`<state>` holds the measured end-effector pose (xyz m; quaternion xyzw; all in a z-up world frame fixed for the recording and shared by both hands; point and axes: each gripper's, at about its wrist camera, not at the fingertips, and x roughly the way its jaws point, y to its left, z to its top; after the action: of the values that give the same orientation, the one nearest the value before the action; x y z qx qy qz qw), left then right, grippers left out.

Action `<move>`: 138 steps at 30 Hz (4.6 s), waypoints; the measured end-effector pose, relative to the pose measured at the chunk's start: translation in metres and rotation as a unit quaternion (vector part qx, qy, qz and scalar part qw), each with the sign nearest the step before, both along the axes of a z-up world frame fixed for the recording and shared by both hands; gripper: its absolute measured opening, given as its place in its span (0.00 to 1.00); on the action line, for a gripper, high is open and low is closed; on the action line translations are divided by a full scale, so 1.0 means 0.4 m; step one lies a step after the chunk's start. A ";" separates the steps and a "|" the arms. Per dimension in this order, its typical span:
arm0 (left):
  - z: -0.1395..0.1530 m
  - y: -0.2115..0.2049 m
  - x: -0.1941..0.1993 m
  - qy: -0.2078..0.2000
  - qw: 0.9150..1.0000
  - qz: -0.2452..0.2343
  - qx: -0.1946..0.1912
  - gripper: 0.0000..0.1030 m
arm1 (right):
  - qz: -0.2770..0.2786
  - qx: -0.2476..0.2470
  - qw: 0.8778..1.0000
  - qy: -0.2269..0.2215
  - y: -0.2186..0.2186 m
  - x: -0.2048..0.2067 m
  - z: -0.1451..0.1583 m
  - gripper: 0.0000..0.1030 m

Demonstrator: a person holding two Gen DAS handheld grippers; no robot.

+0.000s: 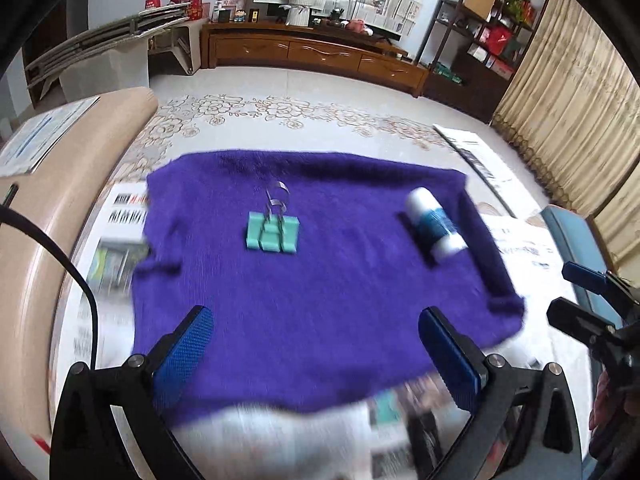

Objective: Organize rigid objects
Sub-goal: 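Grasp the white USB charger with the left tool while the right grasps the small white bottle, then carry the charger and white bottle onto the towel and release both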

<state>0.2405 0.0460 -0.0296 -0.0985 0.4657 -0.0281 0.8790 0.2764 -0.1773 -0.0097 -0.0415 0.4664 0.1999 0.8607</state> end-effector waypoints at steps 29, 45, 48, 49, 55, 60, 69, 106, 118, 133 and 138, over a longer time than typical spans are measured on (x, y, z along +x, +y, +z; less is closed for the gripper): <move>-0.161 -0.113 -0.313 -0.014 0.995 -0.019 0.093 0.79 | -0.153 0.031 0.987 -0.022 -0.287 -0.291 -0.031 1.00; -0.146 -0.133 -0.330 -0.026 0.994 -0.020 0.100 0.26 | -0.155 0.048 0.986 -0.021 -0.290 -0.300 -0.023 1.00; -0.146 -0.134 -0.336 -0.026 0.994 -0.020 0.100 0.24 | -0.151 0.044 0.987 -0.021 -0.284 -0.302 -0.024 1.00; -0.145 -0.131 -0.339 -0.026 0.995 -0.021 0.097 0.24 | -0.151 0.042 0.987 -0.020 -0.284 -0.303 -0.026 1.00; -0.144 -0.112 -0.356 -0.024 0.995 -0.013 0.094 0.24 | -0.137 -0.017 0.990 -0.019 -0.284 -0.301 -0.048 1.00; -0.141 -0.107 -0.358 -0.021 0.996 -0.016 0.083 0.24 | -0.127 -0.057 0.990 -0.011 -0.296 -0.290 -0.094 1.00; -0.141 -0.100 -0.354 -0.021 0.997 -0.022 0.070 0.24 | -0.091 -0.124 0.988 -0.011 -0.268 -0.239 -0.168 0.78; -0.067 -0.029 -0.341 -0.032 0.999 0.001 0.034 0.24 | -0.081 -0.015 0.997 -0.014 -0.273 -0.220 -0.122 0.27; 0.052 -0.002 -0.272 -0.061 0.997 0.001 0.043 0.24 | -0.053 0.024 0.998 -0.037 -0.189 -0.180 -0.035 0.27; 0.089 0.049 -0.089 -0.069 0.997 0.009 0.031 0.24 | -0.034 0.037 0.998 -0.043 -0.051 -0.023 0.036 0.27; 0.062 0.057 -0.028 -0.061 0.998 0.012 0.030 0.24 | -0.040 0.024 0.998 -0.031 -0.029 0.034 0.020 0.27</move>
<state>0.2292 0.0688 -0.0047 -0.0753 0.4107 -0.0094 0.9086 0.2901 -0.1891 -0.0017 -0.0078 0.4357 0.1749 0.8829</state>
